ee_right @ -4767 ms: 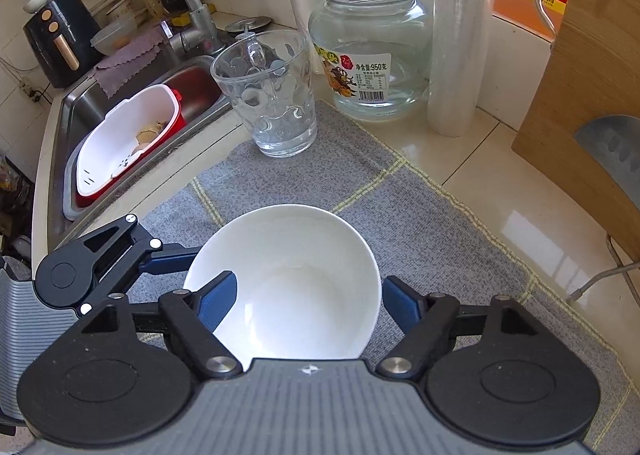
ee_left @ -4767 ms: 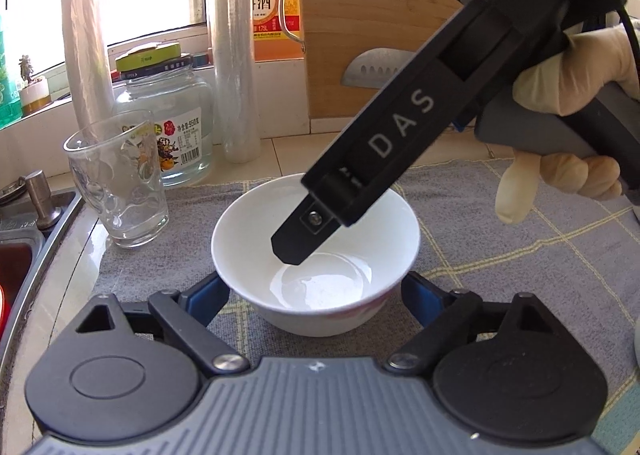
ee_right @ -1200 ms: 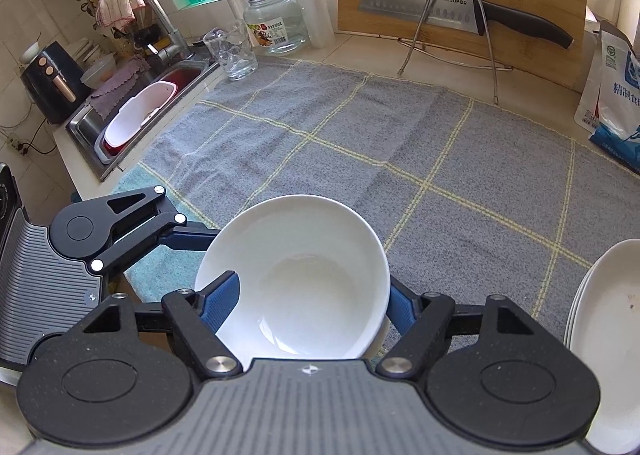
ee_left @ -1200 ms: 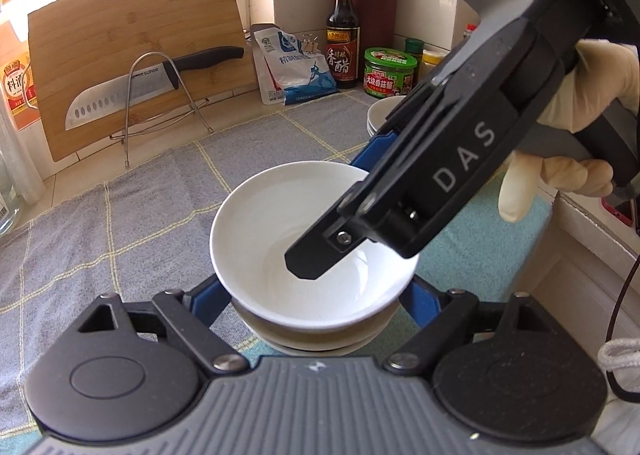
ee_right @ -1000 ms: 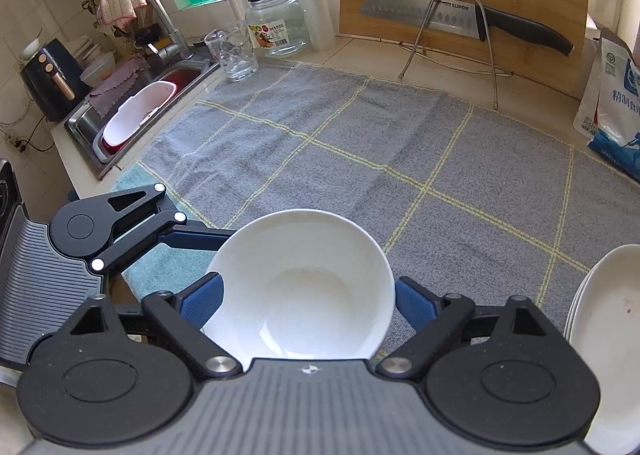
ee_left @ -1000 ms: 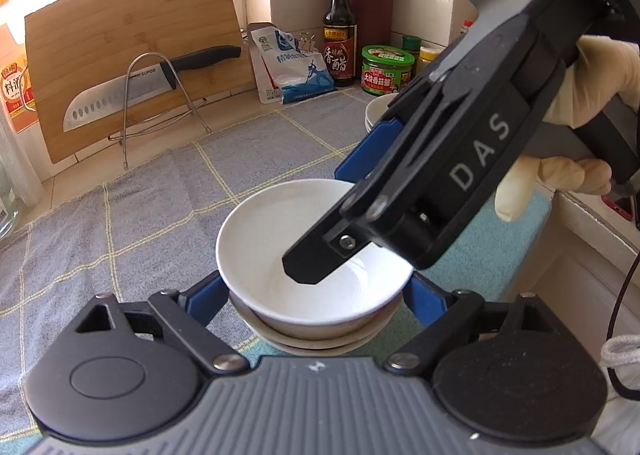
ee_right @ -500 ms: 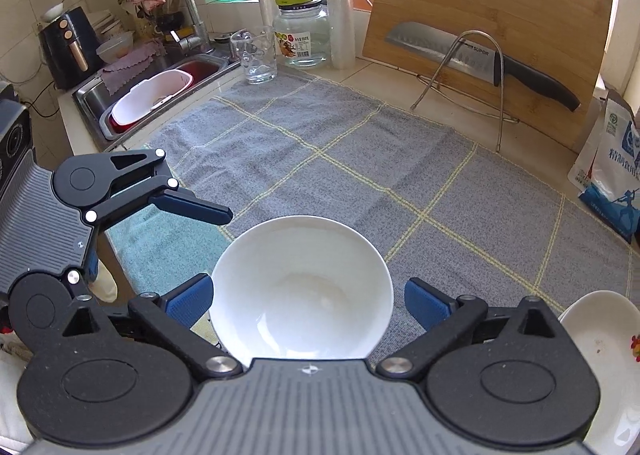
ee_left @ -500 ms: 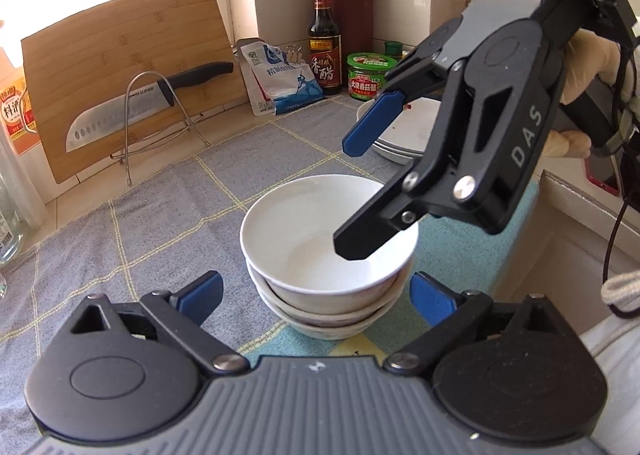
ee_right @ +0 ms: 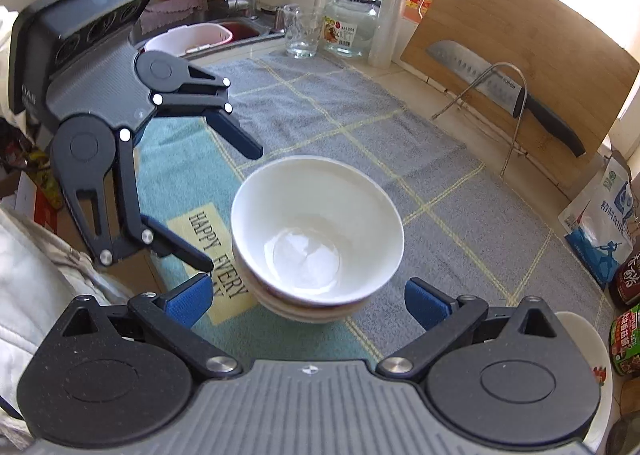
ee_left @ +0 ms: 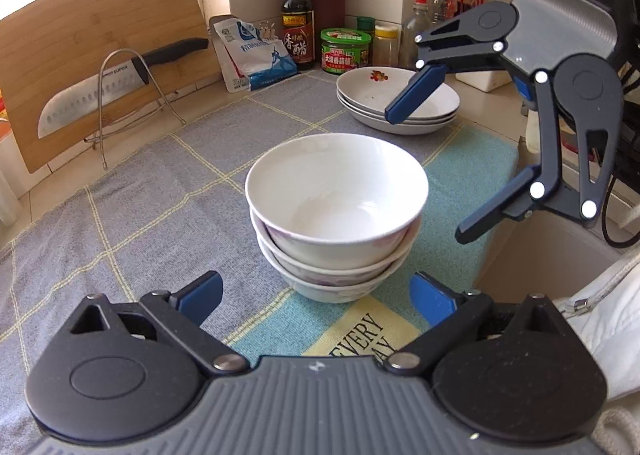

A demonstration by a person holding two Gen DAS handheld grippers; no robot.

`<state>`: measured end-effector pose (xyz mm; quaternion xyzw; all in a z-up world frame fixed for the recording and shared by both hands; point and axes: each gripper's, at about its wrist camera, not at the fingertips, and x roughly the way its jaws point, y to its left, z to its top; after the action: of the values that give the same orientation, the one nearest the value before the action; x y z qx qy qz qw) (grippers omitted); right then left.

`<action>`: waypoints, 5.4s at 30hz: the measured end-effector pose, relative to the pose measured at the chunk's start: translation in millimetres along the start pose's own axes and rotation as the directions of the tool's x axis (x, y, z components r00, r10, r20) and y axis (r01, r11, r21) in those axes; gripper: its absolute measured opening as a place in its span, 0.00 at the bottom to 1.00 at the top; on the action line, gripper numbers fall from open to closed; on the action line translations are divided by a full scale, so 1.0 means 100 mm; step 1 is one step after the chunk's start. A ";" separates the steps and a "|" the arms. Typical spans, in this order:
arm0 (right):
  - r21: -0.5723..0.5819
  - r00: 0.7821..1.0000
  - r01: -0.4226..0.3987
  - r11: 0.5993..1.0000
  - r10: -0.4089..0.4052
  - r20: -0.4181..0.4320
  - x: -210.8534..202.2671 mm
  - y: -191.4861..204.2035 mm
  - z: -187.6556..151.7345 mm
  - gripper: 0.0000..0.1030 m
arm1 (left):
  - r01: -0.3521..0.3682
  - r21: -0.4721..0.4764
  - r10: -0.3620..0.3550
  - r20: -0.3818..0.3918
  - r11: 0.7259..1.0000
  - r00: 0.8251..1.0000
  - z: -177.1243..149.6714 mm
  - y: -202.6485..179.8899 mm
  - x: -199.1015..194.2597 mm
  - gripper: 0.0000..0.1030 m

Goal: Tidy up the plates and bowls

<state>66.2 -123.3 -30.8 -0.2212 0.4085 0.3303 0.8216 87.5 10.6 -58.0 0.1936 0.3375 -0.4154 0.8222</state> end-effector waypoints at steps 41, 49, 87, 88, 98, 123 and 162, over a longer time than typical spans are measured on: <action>0.033 0.990 -0.125 0.992 0.127 -0.063 0.67 -0.19 -0.09 0.86 | 0.340 0.311 -0.325 -0.099 0.888 0.940 0.17 0.40 0.60 0.82; 0.036 0.989 -0.130 0.991 0.132 -0.072 0.68 -0.19 -0.05 0.84 | 0.354 0.323 -0.339 -0.105 0.878 0.935 0.17 0.40 0.60 0.80; -0.013 0.995 -0.087 0.996 0.086 -0.045 -0.32 -1.45 -0.60 0.84 | 0.270 0.347 -0.282 -0.015 0.898 0.959 1.37 -0.40 1.24 0.80; -0.010 0.996 -0.079 0.997 0.078 -0.046 -0.34 -1.53 -0.65 0.84 | 0.270 0.351 -0.284 -0.013 0.897 0.959 1.42 -0.42 1.30 0.80; 0.040 0.996 -0.012 0.999 0.015 -0.083 -0.33 -2.09 -1.04 0.84 | 0.286 0.368 -0.299 -0.024 0.885 0.954 1.80 -0.59 1.99 0.80; 0.185 0.997 0.064 0.981 -0.053 -0.062 -0.43 -2.22 -1.24 1.00 | 0.163 0.294 -0.196 0.084 0.942 0.977 1.76 -0.64 1.97 0.97; 0.794 0.703 0.564 0.226 -0.635 -0.319 -1.25 -0.43 -0.64 1.00 | -0.262 -0.220 0.284 0.078 0.940 0.956 1.43 -0.71 0.39 0.99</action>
<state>7.3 -238.7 39.2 0.0849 0.3669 -0.2489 0.8923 102.6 -137.6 11.5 0.1290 0.3034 -0.2697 0.9047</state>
